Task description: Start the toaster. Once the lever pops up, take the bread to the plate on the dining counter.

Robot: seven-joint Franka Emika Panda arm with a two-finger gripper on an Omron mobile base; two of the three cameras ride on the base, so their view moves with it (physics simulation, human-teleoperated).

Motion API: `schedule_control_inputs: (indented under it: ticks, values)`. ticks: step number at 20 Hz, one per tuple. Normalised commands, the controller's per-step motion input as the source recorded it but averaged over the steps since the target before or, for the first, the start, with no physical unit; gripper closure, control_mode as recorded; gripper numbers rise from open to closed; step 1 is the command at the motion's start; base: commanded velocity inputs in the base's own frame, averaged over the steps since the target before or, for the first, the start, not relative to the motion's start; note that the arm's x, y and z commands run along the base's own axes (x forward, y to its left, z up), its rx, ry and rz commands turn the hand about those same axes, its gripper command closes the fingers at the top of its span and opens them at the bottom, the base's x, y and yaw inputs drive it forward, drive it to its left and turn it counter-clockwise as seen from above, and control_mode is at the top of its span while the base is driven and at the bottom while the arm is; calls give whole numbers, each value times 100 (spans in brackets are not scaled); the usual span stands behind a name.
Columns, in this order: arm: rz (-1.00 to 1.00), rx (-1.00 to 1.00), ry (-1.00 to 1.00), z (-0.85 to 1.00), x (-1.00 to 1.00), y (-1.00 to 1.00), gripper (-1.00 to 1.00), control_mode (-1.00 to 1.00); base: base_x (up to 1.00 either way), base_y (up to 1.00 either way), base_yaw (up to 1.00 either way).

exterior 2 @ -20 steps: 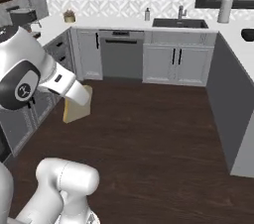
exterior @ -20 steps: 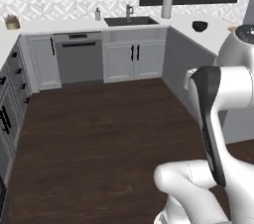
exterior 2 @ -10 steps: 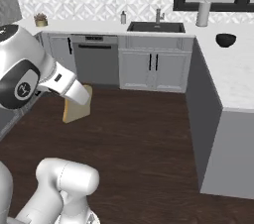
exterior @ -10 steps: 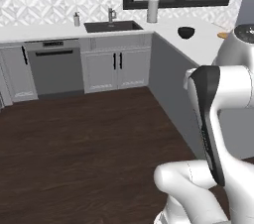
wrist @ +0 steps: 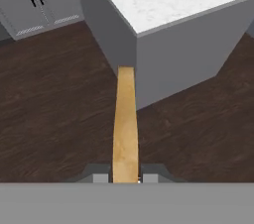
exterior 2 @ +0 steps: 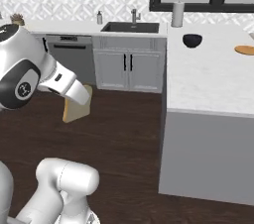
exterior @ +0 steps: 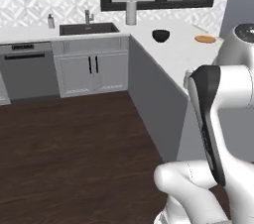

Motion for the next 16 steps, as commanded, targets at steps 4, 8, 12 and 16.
schedule_control_inputs:
  ticks: [4, 8, 12, 16]
  values:
    - [0, 0, 0, 0, 0, 0, 100, 100, 26, -100, 2]
    - [0, 0, 0, 0, 0, 0, 100, 100, 38, -100, 2]
    - [0, 0, 0, 0, 0, 0, 100, 100, 48, -100, 4]
    - [0, 0, 0, 0, 0, 0, 100, 100, 46, -100, 6]
